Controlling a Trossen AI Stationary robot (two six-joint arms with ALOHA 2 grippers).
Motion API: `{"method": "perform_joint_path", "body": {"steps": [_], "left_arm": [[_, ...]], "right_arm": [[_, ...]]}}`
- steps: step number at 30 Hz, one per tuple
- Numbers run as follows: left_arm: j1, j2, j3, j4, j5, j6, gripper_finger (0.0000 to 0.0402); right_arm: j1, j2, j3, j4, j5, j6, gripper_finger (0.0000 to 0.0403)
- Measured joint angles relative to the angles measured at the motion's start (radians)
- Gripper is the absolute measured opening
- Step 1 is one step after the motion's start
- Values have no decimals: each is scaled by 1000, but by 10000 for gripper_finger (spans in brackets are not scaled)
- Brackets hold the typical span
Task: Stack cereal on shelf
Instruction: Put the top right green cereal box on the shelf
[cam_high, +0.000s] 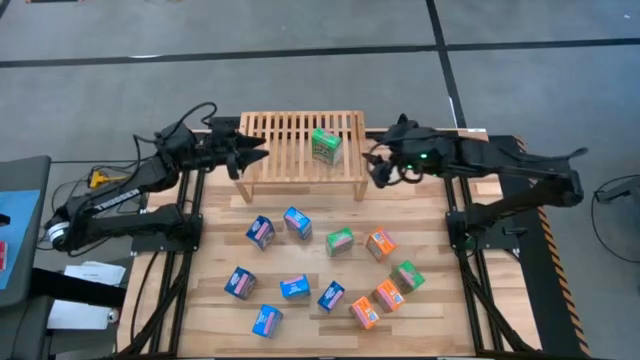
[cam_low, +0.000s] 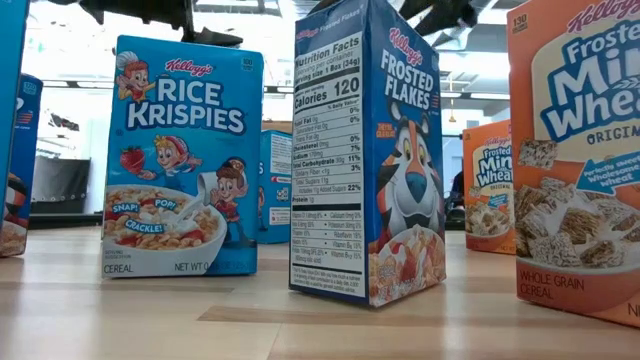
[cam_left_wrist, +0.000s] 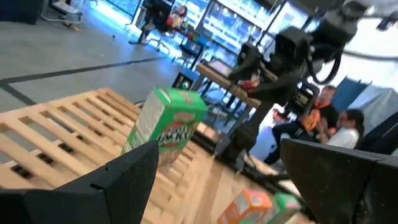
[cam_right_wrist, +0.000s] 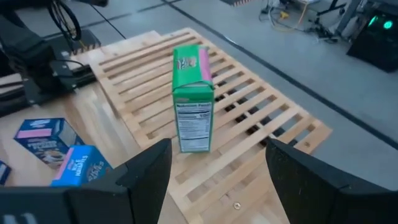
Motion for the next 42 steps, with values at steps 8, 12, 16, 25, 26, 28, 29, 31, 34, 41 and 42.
{"method": "perform_joint_path", "body": {"steps": [8,12,16,25,26,28,29,31,34,41,42], "left_arm": [[66,-1,0,129,3,-41,325],[87,0,2,131,-18,-61,325],[96,0,2,129,-53,-58,325],[97,0,3,133,-118,-74,325],[96,0,3,133,-116,-75,325],[96,0,3,132,-116,-74,325],[96,0,3,131,-116,-66,325],[96,0,3,129,-113,-39,325],[96,2,3,129,-114,-25,325],[112,5,3,128,-49,-23,325],[115,5,3,128,-41,-19,325]], "right_arm": [[-2,-91,-5,-27,8,-105,286],[-2,-159,-61,3,7,-129,286],[-2,-259,-184,96,-1,-125,286],[-2,-256,-240,165,-4,-193,286],[-2,-244,-240,165,-4,-196,286],[-2,-225,-240,165,-6,-190,286],[-2,-218,-240,166,-7,-181,286],[-2,-211,-240,167,-7,-172,286],[-2,-211,-241,181,-7,-153,286],[-6,-308,-329,280,3,-126,286],[-9,-324,-351,292,10,-106,286]]}}
